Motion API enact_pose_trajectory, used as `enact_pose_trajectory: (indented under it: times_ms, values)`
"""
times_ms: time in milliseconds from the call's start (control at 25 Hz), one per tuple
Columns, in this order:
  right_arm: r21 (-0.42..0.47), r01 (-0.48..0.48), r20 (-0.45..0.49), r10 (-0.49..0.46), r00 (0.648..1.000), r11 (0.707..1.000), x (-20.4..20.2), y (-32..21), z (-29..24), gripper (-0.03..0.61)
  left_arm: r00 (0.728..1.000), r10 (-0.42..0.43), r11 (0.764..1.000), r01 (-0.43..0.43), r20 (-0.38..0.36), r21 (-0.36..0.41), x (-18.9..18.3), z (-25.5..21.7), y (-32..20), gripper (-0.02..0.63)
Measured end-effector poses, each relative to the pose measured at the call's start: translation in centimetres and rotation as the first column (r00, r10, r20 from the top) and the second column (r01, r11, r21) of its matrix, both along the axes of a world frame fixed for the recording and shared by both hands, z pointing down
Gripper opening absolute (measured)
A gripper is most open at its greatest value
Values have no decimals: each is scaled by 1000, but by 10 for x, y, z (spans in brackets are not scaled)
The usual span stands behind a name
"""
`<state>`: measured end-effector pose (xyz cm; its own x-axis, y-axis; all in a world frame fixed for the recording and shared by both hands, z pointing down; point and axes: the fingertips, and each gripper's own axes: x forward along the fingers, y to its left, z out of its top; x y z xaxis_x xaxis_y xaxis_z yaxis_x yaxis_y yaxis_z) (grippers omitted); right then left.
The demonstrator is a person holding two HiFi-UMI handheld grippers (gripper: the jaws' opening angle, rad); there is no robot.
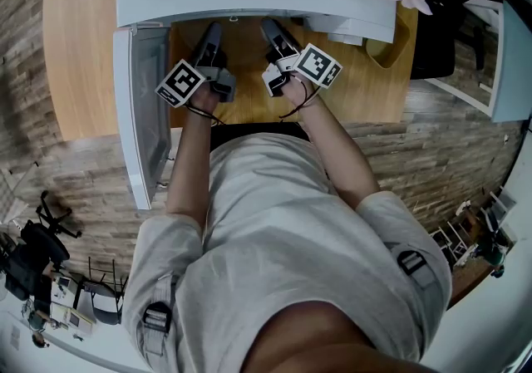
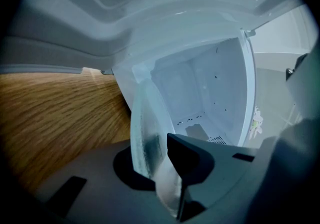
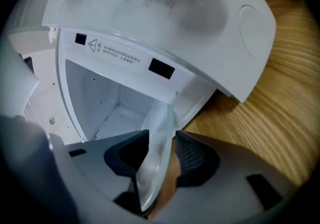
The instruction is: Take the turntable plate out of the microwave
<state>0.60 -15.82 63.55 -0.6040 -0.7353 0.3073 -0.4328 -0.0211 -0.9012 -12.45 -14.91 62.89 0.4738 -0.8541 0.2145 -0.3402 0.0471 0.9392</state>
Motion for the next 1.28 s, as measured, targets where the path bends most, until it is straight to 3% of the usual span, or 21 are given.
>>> enact_pose_trajectory:
  times_ms: [400,1280]
  values:
    - [9,48,-12,-48,999,999,-5,-5,-3,99,1000,-1,1000,1,-3,-2,0,0,0,77]
    - [0,57,37,-57,998,998,-5,17,-9,81,1000,-18,1000,19,-8,10,-2,-3,12,84]
